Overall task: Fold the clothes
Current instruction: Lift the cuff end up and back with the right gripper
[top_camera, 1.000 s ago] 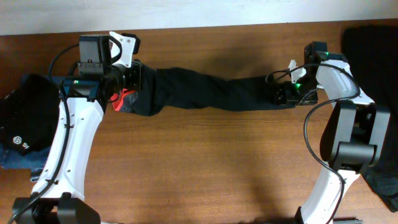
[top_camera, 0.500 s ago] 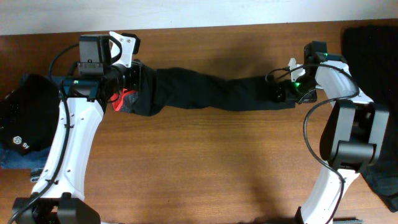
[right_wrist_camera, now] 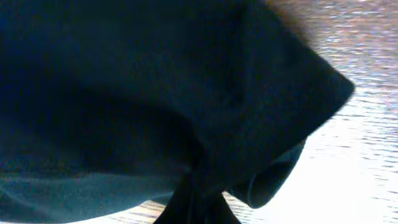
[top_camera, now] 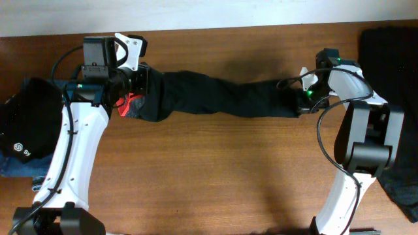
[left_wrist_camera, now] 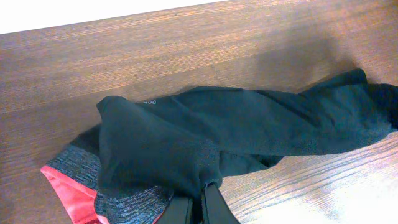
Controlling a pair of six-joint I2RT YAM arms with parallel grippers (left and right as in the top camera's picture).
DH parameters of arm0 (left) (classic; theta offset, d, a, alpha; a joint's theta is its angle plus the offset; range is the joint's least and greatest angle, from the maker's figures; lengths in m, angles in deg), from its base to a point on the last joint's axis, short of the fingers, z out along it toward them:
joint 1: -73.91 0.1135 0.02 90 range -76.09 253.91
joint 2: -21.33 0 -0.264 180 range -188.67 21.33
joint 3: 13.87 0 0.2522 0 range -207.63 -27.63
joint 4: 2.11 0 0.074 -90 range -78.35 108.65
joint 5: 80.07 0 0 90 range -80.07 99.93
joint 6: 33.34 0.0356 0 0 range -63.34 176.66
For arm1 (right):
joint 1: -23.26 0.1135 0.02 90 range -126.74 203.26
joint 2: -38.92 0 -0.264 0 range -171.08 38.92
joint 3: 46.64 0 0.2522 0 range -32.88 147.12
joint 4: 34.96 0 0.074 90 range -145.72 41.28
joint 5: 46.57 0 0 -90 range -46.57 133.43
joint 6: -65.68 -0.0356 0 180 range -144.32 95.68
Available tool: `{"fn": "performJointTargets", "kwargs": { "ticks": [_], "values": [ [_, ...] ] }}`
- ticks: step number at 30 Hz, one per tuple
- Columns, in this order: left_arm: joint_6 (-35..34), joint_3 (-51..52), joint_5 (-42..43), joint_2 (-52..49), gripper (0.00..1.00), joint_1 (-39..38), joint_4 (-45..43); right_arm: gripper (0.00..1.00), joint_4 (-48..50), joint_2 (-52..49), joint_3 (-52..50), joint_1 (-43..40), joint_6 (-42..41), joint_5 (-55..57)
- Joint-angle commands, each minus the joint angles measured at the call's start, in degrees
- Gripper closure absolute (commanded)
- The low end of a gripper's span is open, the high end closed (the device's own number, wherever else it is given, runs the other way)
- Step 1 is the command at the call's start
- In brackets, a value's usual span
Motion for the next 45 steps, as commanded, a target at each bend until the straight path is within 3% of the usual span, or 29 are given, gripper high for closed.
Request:
{"fn": "performJointTargets", "kwargs": {
  "ticks": [1, 5, 6, 8, 9, 11, 14, 17, 24, 32, 45],
  "values": [
    [1.18, 0.13, -0.39, -0.13, 0.96, -0.04, -0.22, 0.96, 0.55, 5.84, 3.13, 1.46, 0.39, -3.37],
    [1.18, 0.13, -0.39, -0.13, 0.96, -0.04, -0.28, 0.96, 7.3, 8.96, 10.43, 3.48, 0.0, -2.73],
    [1.18, 0.13, -0.39, -0.13, 0.96, -0.04, -0.39, 0.89, 10.43, 8.98, 12.87, 3.65, -4.57, 0.17],
    [1.18, 0.13, -0.39, -0.13, 0.96, -0.04, -0.44, 0.86, 15.52, 8.81, 15.43, 3.63, -15.61, 9.03],
    [1.18, 0.13, -0.37, -0.13, 0.96, -0.04, -0.39, 0.74, 18.38, 8.81, 15.72, 3.37, -21.09, 12.28],
    [1.16, 0.13, -0.37, -0.13, 0.96, -0.04, -0.02, 0.43, 21.35, 8.66, 15.72, 2.8, -23.32, 10.32],
    [1.18, 0.13, -0.39, -0.13, 0.96, -0.04, 0.5, 0.22, 20.35, 7.89, 15.67, 2.49, -22.8, 6.99],
    [1.18, 0.13, -0.39, -0.13, 0.96, -0.04, 0.22, 0.12, 14.75, 7.43, 15.67, 2.51, -18.38, 7.04],
    [1.18, 0.13, -0.39, -0.13, 0.96, -0.04, 0.24, 0.13, 3.74, 6.97, 12.87, 2.56, -8.35, 5.88],
    [1.18, 0.13, -0.39, -0.13, 0.96, -0.04, 0.26, 0.19, 6.51, 3.58, 6.38, 2.67, -4.72, 0.76],
    [1.18, 0.13, -0.39, -0.13, 0.94, -0.04, 0.24, 0.19, 10.91, -4.83, 6.21, 5.09, -3.28, 0.13]
  ]
}}
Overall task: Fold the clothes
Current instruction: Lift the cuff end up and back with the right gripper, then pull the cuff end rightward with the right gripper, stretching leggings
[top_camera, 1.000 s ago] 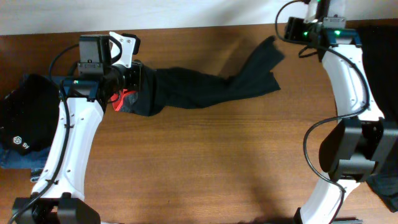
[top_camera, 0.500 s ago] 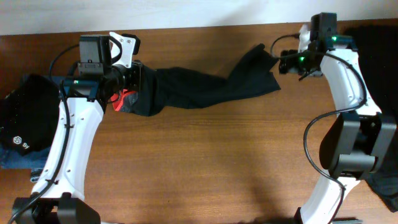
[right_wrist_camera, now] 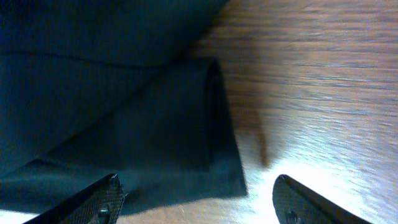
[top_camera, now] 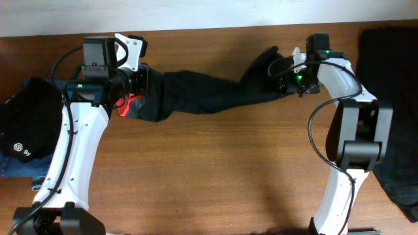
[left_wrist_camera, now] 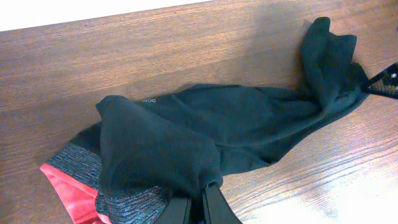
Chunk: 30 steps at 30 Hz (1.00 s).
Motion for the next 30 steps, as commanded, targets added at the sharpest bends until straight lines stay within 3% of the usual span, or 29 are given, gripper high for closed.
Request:
{"fn": "performJointTargets", "kwargs": {
  "ticks": [1, 5, 7, 8, 9, 17, 26, 30],
  "values": [
    [1.18, 0.13, -0.37, -0.13, 0.94, -0.04, -0.15, 0.19, 0.26, -2.45, -0.15, 0.72, 0.76, -0.9],
    [1.18, 0.13, -0.37, -0.13, 0.92, -0.04, -0.15, 0.23, 0.17, -4.59, -0.26, 1.44, 0.79, -0.98],
    [1.18, 0.13, -0.37, -0.13, 0.92, -0.04, -0.15, 0.48, 0.31, -5.03, -0.31, 1.92, 0.81, -1.09],
    [1.18, 0.13, -0.39, -0.13, 0.92, -0.04, -0.15, 0.85, 0.31, -5.07, -0.31, 2.29, 0.81, -1.09],
    [1.18, 0.13, -0.37, -0.13, 0.92, -0.04, -0.15, 0.96, 0.24, -5.05, -0.31, 2.43, 0.79, -1.09],
    [1.16, 0.13, -4.63, -0.02, 0.95, -0.04, -0.07, 0.96, -7.32, -1.38, 3.54, 1.31, 0.76, 1.73],
    [1.16, 0.11, -7.23, 1.7, 0.96, 0.59, 0.31, 0.96, -20.74, 12.63, 20.65, -6.25, 0.76, 3.69],
    [1.14, 0.13, -6.84, 1.7, 0.96, 0.55, 1.7, 0.96, -23.8, 15.45, 23.39, -8.02, 0.59, 3.67]
  ]
}}
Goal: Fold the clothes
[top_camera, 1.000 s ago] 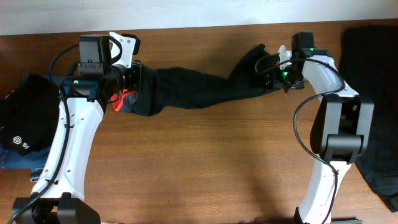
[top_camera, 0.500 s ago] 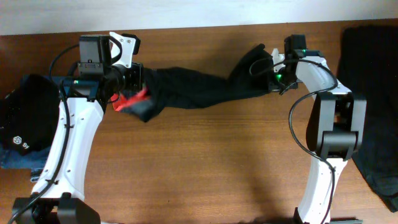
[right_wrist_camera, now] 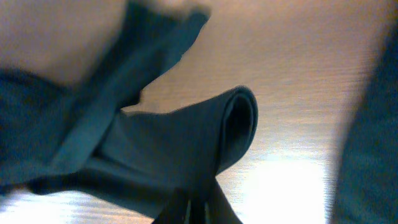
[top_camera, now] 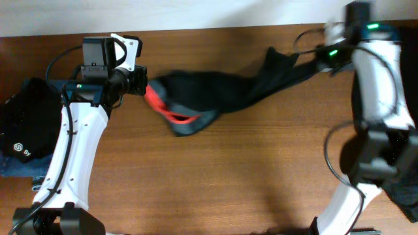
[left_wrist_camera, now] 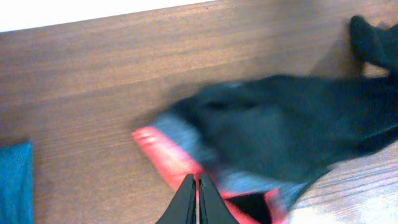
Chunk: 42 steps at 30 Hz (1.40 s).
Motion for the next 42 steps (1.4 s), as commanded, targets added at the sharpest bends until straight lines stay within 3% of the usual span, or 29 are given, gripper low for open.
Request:
{"fn": "performJointTargets", "kwargs": {
  "ticks": [1, 8, 14, 17, 19, 26, 30, 34, 42],
  "values": [
    [1.09, 0.13, 0.42, 1.64, 0.96, 0.37, 1.29, 0.96, -2.05, 4.98, 2.6, -1.53, -0.2, 1.4],
    [1.07, 0.17, 17.16, 1.62, 0.96, -1.77, 3.61, 0.96, -3.96, 5.57, 2.6, -0.5, 0.0, 1.36],
    [0.9, 0.31, 15.02, -0.02, 0.77, -10.97, 3.17, 0.96, -4.02, 5.55, 2.6, 0.79, -0.02, 1.36],
    [0.9, 0.31, 12.37, -2.8, 0.58, -16.48, 2.71, 0.96, -4.42, 5.55, 2.6, 1.11, -0.02, 1.36],
    [0.76, 0.31, 12.28, -5.4, 0.53, -19.54, 1.9, 0.96, -4.76, 5.55, 2.6, 1.33, -0.02, 1.36],
    [-9.14, 0.31, 12.33, -16.15, 0.51, -27.91, -7.82, 0.96, -4.9, 5.55, 2.6, 1.38, -0.02, 1.33],
    [-15.76, 0.31, 12.33, -20.85, 0.42, -30.91, -15.52, 0.96, -5.01, 5.55, 2.6, 1.38, 0.0, 1.33],
    [-17.9, 0.28, 12.28, -24.72, 0.38, -32.87, -22.03, 0.96, -5.11, 5.55, 2.6, 1.38, -0.02, 1.16],
    [-25.57, 0.28, 12.22, -30.32, 0.37, -33.33, -25.9, 0.96, -5.2, 5.55, 2.6, 1.38, -0.02, 1.16]
  ]
}}
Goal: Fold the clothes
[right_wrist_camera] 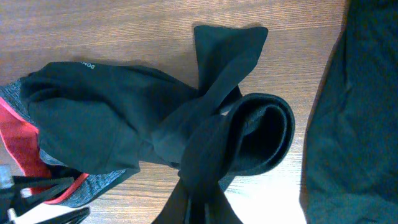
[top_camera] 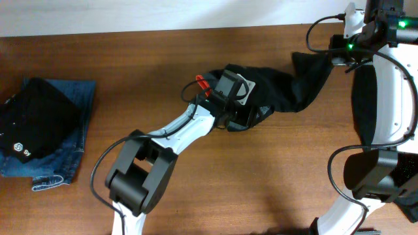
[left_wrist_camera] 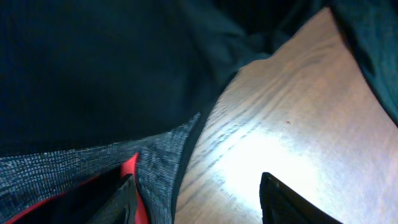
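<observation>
A pair of black trousers (top_camera: 277,88) with a grey, red-lined waistband (left_wrist_camera: 158,171) lies bunched at the table's middle back. One leg rises to my right gripper (top_camera: 337,55), shut on the leg's folded end (right_wrist_camera: 249,134) at the back right. In the right wrist view that gripper (right_wrist_camera: 199,208) pinches the dark cloth. My left gripper (top_camera: 245,116) reaches across to the waistband and stands open (left_wrist_camera: 199,202), one finger on the grey and red edge, the other over bare wood.
A folded black garment on folded jeans (top_camera: 39,130) lies at the left edge. More dark cloth (right_wrist_camera: 357,118) covers the table's right side. The wooden table (top_camera: 261,183) stretches bare toward the front.
The trousers have shifted further right. My left gripper, then shut and empty at the far left, is now at the middle, open at the waistband. My right gripper still holds the leg.
First the trousers were stretched between both shut grippers. Then my right gripper was open at the leg end. After that it held the leg at the back right, and the left was off the cloth. Now the left stands open at the waistband.
</observation>
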Controlling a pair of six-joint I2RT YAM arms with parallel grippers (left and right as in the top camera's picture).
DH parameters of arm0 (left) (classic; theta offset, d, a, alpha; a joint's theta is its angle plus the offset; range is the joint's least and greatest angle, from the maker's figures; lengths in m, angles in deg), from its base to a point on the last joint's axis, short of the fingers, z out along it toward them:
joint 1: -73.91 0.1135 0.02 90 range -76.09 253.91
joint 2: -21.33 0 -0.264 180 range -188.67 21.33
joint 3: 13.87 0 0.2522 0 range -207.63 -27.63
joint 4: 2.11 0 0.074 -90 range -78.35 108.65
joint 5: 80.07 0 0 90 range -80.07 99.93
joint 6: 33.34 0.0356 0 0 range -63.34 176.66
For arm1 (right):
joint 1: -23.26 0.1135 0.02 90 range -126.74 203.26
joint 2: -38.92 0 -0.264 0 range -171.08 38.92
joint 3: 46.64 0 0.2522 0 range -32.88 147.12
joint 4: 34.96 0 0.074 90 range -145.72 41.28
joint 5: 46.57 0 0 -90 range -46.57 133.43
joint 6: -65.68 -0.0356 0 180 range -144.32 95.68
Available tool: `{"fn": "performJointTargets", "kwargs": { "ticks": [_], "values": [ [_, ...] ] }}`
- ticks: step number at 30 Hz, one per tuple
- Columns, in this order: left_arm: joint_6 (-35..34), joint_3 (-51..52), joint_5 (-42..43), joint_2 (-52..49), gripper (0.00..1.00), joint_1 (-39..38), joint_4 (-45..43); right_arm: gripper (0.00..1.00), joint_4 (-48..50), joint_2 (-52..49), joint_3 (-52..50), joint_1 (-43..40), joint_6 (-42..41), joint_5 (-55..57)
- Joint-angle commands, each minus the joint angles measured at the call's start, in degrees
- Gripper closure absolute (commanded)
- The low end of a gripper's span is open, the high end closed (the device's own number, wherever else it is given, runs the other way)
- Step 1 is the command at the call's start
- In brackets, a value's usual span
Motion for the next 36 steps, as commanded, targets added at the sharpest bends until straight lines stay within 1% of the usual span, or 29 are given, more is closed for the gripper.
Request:
{"fn": "performJointTargets", "kwargs": {
  "ticks": [1, 5, 7, 9, 14, 19, 22, 25, 34, 35, 36],
  "values": [
    [-6.47, 0.0, -0.44, -2.45, 0.37, 0.07, -0.92, 0.96, -0.13, 0.17, -0.02, 0.59, -0.04, 0.28],
    [-15.45, 0.0, -5.18, -3.04, 0.37, 0.07, -1.16, 0.96, -0.33, 0.17, -0.02, 0.59, -0.04, 0.28],
    [-19.58, 0.0, -6.91, -3.19, 0.34, 0.13, -2.47, 0.96, -0.48, 0.17, -0.02, 0.59, -0.04, 0.28],
    [-21.4, 0.0, -6.95, -3.26, 0.33, 0.17, -4.79, 0.96, -0.57, 0.17, -0.02, 0.59, -0.04, 0.28],
    [-22.64, 0.0, -9.31, -3.28, 0.34, 0.15, -10.47, 0.96, -0.57, 0.17, -0.02, 0.59, -0.04, 0.28],
    [-23.06, 0.0, -9.22, -4.24, 0.33, 0.15, -10.19, 0.96, -0.57, 0.17, -0.02, 0.59, -0.04, 0.28],
    [-25.7, 0.02, -9.2, -5.81, 0.34, 0.15, -8.87, 0.96, -0.57, 0.17, -0.02, 0.59, -0.04, 0.26],
    [-26.67, 0.0, -8.41, -6.73, 0.33, 0.15, -8.63, 0.96, -0.57, 0.17, -0.02, 0.59, -0.04, 0.26],
    [-26.64, 0.0, -8.2, -6.91, 0.34, 0.17, -12.83, 0.96, -0.57, 0.17, -0.02, 0.59, -0.04, 0.26],
    [-26.64, 0.0, -8.17, -6.91, 0.35, 0.17, -13.49, 0.96, -0.57, 0.17, -0.02, 0.59, -0.04, 0.26],
    [-26.64, 0.0, -8.17, -6.91, 0.42, 0.17, -13.99, 0.96, -0.57, 0.17, -0.02, 0.59, -0.04, 0.26]
  ]
}}
